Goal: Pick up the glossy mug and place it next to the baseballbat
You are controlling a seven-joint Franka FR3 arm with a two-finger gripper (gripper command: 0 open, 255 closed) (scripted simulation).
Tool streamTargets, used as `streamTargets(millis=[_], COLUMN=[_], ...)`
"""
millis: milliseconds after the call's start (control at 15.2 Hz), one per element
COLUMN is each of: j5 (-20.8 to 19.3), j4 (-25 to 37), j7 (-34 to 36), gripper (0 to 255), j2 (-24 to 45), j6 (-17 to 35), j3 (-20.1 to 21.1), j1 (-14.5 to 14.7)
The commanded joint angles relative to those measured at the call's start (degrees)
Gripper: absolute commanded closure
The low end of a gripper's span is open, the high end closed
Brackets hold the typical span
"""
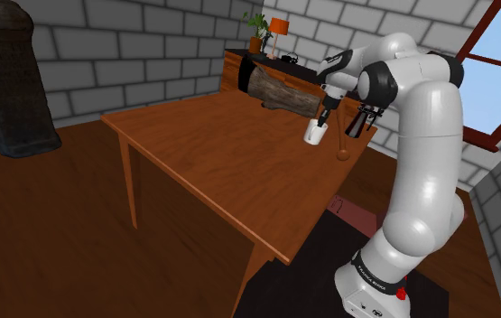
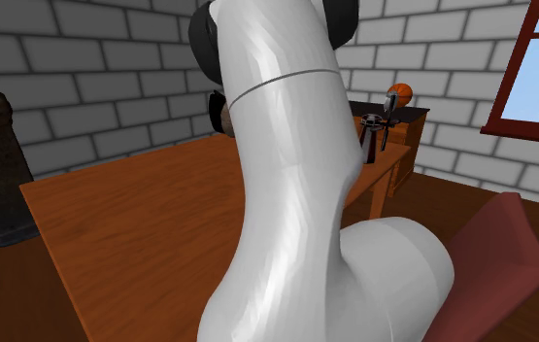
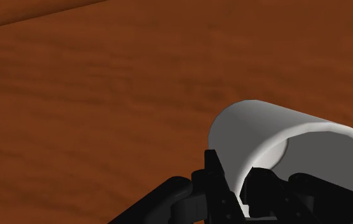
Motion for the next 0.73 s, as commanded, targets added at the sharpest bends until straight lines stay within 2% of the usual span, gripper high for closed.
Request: streamTargets(millis=[0,198,660], j5=[0.5,1.2,1.2], j4=[-0.6,-1.6,-1.6], j7=[-0.3,-0.8,-0.8], gripper=[255,255,255], j2=[0.7,1.5,1.5], j6=[1.2,2.8,2.8], j3=[0.3,0.8,0.8], j1=[-0.1,-0.3,-0.3])
